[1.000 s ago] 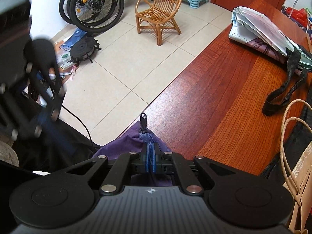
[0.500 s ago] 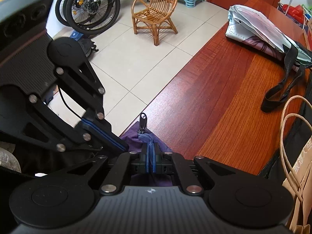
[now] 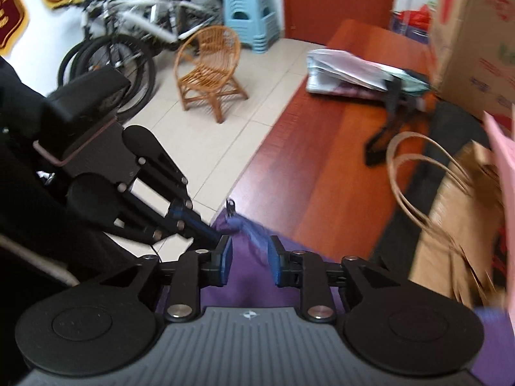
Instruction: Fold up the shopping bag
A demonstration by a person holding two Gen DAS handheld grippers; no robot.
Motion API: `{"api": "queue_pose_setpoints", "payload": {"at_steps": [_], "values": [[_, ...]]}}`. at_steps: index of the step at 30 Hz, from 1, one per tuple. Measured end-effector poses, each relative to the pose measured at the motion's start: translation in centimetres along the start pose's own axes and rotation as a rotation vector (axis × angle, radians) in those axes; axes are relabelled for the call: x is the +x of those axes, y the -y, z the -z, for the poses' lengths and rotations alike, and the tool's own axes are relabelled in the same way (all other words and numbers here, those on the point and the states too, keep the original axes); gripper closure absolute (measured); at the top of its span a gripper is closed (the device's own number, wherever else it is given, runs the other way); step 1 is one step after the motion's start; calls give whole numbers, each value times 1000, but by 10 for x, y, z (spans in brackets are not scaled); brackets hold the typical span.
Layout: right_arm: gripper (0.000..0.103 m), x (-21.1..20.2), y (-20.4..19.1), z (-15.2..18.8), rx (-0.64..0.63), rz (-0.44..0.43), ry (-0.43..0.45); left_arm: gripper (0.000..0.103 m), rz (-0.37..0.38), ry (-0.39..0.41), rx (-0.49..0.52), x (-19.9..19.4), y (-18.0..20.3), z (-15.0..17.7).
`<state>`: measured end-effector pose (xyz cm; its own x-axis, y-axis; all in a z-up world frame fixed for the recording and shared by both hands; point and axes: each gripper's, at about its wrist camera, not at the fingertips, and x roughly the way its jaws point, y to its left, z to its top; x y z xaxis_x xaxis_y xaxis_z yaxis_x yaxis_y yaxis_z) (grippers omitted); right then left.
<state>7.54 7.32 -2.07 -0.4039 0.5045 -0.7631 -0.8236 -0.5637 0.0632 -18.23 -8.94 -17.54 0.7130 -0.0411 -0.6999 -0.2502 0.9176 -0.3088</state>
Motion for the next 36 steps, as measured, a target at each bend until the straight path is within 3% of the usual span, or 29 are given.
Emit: {"api": "queue_pose_setpoints", "payload": {"at_steps": [18,20,28,36], "values": [[54,-78,56,86,233,186,20,101,19,-28,-72,0,-6,-4],[52,-88,60,104,234,205,19,101,19,-29,-72,0,-6,-5],[52,-85,103,121,218,229,-11,101,11,-38,-62,0,-4,-6],[52,-77,130,127,112,196,10,101,3,-63,-32,2,-1,-11]]}}
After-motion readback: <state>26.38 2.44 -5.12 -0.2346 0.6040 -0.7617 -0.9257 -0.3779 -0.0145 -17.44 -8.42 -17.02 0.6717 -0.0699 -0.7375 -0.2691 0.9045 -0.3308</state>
